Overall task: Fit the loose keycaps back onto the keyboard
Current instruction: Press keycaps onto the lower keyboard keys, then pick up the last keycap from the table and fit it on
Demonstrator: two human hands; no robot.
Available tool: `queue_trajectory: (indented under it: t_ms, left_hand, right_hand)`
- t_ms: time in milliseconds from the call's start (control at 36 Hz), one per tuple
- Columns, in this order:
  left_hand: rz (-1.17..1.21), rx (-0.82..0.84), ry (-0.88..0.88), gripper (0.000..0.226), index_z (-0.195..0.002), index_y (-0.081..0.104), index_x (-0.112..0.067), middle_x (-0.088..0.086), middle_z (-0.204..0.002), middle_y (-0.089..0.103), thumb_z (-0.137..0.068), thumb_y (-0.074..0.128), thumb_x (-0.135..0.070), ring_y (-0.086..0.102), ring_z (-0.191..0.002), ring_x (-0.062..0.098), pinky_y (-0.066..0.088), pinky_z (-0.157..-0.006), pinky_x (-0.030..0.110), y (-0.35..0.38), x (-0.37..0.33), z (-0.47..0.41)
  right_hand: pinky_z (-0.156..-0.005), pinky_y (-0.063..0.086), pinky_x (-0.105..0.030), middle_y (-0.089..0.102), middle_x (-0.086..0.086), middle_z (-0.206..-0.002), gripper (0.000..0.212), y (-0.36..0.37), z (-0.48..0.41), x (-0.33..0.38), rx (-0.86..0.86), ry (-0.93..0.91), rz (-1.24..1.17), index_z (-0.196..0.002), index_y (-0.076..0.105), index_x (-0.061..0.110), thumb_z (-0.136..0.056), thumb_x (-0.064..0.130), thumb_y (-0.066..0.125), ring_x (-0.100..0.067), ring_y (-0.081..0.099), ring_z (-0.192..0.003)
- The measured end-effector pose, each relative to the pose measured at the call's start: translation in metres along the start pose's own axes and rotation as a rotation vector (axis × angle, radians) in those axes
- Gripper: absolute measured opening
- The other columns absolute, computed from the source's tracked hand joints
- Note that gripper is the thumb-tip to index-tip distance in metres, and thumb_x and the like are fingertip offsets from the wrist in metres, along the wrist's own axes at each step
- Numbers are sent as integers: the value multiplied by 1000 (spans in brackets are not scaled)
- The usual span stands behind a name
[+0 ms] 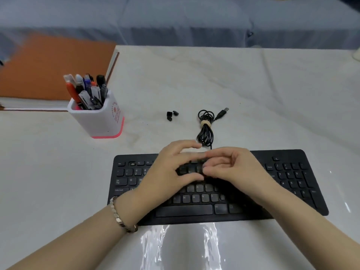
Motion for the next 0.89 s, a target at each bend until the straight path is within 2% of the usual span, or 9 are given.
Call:
queue_trajectory:
  t_ms: [139, 222, 306, 389, 472, 583, 694, 806, 889]
  left_hand:
    - [-204, -15, -356, 59, -133, 43, -18, 5, -130, 48, -79, 68, -18, 47, -117, 20, 35, -101, 30, -19, 57, -53]
    - [-317, -16, -508, 64, -139, 32, -17, 13, -134, 41, -84, 63, -26, 44, -118, 29, 36, -96, 35, -28, 86, -82]
    - [-437, 63, -539, 60, -138, 30, -19, 16, -132, 37, -87, 57, -37, 44, -114, 35, 40, -90, 39, -24, 101, -101]
    - [-566, 169, -542, 44, -127, 42, -14, 18, -124, 38, -90, 52, -36, 49, -103, 38, 42, -81, 37, -14, 111, -106]
    - [-648, 175, -478, 29, -111, 47, -4, 21, -113, 44, -95, 45, -28, 50, -90, 36, 42, -72, 37, -9, 112, -108]
    - [-728, 195, -433, 26, -108, 45, 2, 24, -108, 45, -98, 38, -22, 50, -89, 37, 37, -70, 36, -8, 112, -106]
    - [-761, 226, -410, 23, -106, 46, 3, 24, -106, 43, -97, 37, -17, 50, -82, 36, 38, -69, 38, -9, 110, -98]
    - [-646, 184, -491, 23, -103, 49, 6, 20, -95, 42, -95, 42, -15, 54, -88, 39, 43, -74, 40, -15, 113, -88]
    - [-366, 94, -585, 22, -77, 56, -1, 14, -77, 55, -92, 48, -15, 52, -72, 29, 38, -64, 30, -25, 107, -82]
  right_hand:
    - [-65, 56, -15, 64, -7, -70, 18, -36, -7, -1, -155, 57, -109, -93, 64, 6, -80, -6, 58, -12, 68, -61]
    - [-62, 54, -11, 59, -16, -79, 17, -49, -8, 0, -182, 77, -134, -91, 64, 6, -82, -6, 55, -8, 67, -57]
    - [-62, 54, -11, 59, -19, -83, 17, -55, -7, 1, -196, 80, -137, -89, 64, 6, -82, -6, 54, -8, 67, -58]
    - [-64, 54, -11, 59, -21, -84, 17, -53, -6, -3, -187, 90, -114, -89, 64, 6, -82, -6, 55, -7, 66, -56]
    - [-64, 54, -12, 58, -18, -81, 16, -50, -6, -7, -180, 104, -131, -86, 64, 6, -81, -7, 56, -8, 66, -55]
    - [-72, 55, -18, 60, -6, -68, 17, -44, -6, -10, -163, 113, -125, -83, 65, 9, -81, -6, 57, -11, 67, -59]
    - [-73, 54, -17, 63, 6, -52, 17, -37, -5, -10, -146, 111, -109, -83, 66, 10, -81, -5, 57, -13, 68, -61]
    - [-70, 55, -17, 63, 5, -55, 18, -32, -5, -11, -148, 113, -122, -83, 66, 9, -81, -5, 56, -11, 67, -59]
    - [-61, 54, -12, 65, 1, -56, 21, -29, -3, -9, -133, 121, -93, -84, 67, 10, -83, -6, 51, -7, 63, -53]
Point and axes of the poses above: each hand's wrist, its own z-axis away from the middle knuckle, its own y-axis out of the palm, x = y × z, the point moved 6 cm from there along -z, towards the middle knuckle
